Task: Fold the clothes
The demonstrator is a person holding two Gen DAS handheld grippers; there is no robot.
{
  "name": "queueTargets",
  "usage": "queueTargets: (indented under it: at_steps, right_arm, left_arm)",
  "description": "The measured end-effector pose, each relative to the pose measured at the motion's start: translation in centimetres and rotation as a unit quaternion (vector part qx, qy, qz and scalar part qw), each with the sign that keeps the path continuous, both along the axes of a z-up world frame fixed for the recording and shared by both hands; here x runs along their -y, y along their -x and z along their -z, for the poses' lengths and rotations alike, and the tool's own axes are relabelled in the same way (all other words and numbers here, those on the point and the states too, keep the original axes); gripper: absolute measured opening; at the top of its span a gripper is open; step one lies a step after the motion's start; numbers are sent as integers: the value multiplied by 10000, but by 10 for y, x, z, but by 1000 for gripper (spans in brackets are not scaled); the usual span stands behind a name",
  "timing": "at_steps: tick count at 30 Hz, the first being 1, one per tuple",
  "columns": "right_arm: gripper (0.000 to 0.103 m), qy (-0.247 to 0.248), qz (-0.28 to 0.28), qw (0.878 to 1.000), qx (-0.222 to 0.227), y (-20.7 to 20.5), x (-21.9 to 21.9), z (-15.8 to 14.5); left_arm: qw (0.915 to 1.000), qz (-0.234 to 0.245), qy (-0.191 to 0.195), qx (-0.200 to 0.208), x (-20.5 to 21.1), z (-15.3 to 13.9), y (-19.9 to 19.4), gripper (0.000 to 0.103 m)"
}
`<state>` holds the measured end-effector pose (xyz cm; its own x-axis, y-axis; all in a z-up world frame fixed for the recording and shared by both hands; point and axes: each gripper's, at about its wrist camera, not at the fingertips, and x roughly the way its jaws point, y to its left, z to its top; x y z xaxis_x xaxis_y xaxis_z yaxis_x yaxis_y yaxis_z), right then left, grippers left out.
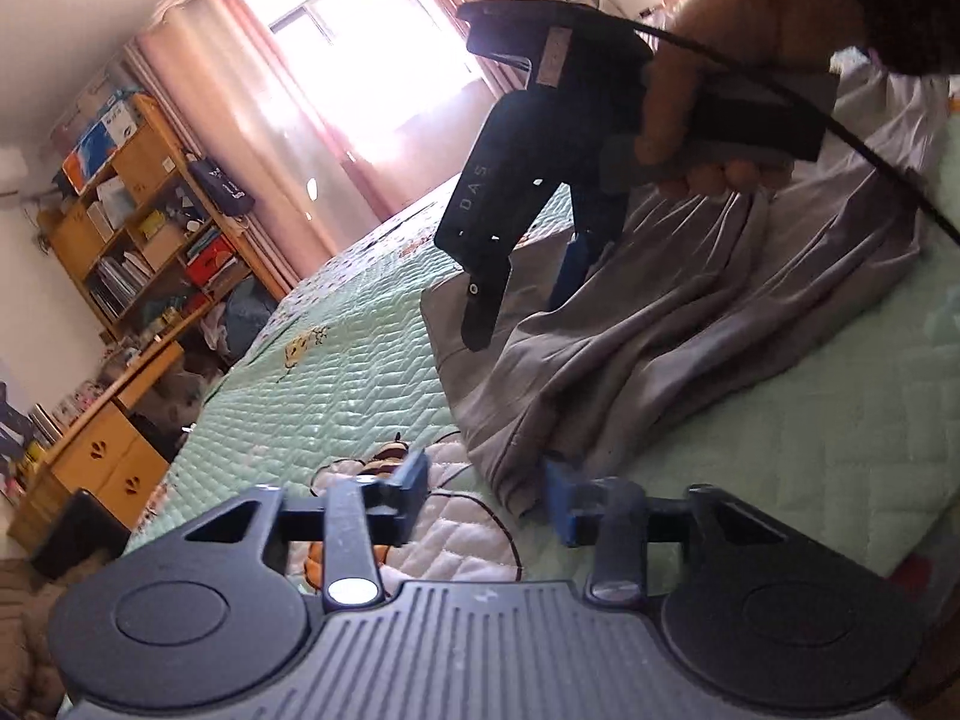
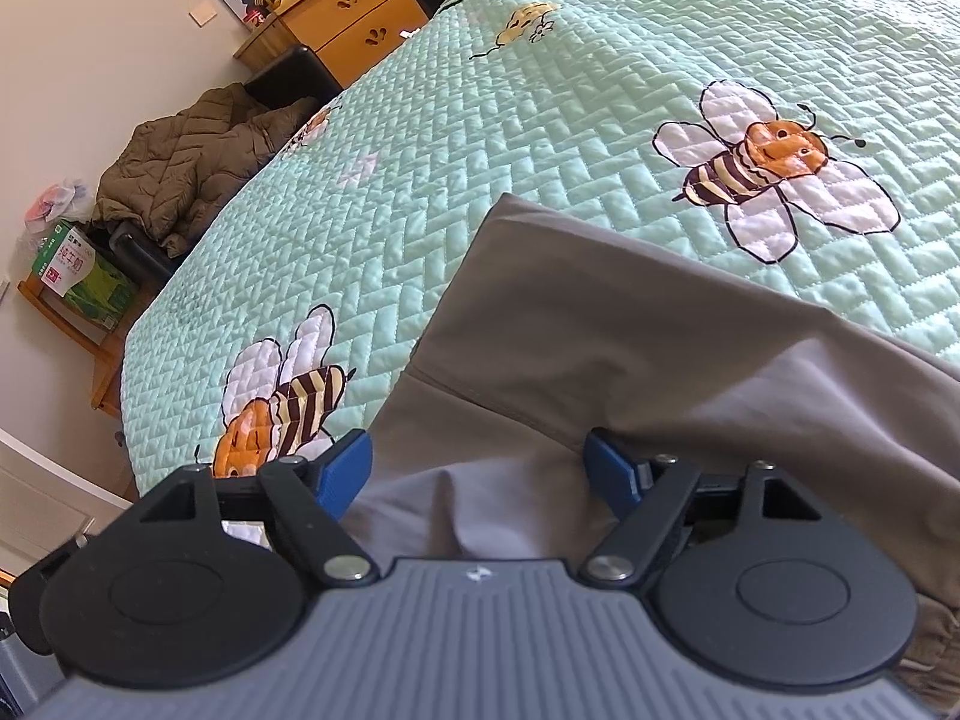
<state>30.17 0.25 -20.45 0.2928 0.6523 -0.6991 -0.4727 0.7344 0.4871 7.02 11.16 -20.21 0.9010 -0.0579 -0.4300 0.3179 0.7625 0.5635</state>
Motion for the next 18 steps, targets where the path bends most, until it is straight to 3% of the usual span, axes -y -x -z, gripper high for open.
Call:
queueTargets:
  at_steps: [6, 13, 18]
  right_arm:
    - [79, -190, 101, 9997, -99, -2, 6, 2]
    - [79, -340, 160, 9992, -147, -2, 9, 3]
    - [79, -488, 201, 9985, -151, -1, 14, 6]
  left_arm:
    - [9988, -23, -471, 98, 21, 1, -10, 69]
    - [9921, -884, -792, 417, 30, 4, -18, 70]
    - [9883, -1218, -816, 420, 36, 1, -12, 81]
